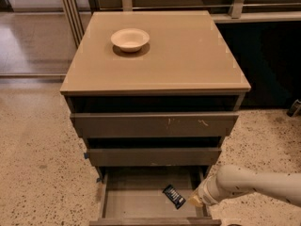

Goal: Pick rxbar blueberry from bottom drawer and place on counter

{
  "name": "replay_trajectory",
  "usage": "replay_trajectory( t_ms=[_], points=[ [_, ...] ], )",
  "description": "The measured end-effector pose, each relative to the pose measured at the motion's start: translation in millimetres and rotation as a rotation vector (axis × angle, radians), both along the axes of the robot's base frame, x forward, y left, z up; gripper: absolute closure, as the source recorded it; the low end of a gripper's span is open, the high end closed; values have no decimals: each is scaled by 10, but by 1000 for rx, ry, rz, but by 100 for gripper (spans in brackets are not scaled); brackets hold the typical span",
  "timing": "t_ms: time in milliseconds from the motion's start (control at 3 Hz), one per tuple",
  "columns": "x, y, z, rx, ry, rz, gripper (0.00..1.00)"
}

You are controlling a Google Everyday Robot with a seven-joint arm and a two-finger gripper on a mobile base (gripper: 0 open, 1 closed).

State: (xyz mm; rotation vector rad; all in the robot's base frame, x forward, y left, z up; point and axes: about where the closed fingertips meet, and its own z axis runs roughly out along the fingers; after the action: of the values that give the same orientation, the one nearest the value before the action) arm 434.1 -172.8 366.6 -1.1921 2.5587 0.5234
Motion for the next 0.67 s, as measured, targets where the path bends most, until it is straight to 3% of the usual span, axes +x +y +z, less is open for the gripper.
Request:
replay_trajectory(
  t_ms=[333, 667],
  points=[
    [7, 1, -50, -4, -7, 3, 100],
    [67, -17, -406, 7, -68, -14, 100]
  ],
)
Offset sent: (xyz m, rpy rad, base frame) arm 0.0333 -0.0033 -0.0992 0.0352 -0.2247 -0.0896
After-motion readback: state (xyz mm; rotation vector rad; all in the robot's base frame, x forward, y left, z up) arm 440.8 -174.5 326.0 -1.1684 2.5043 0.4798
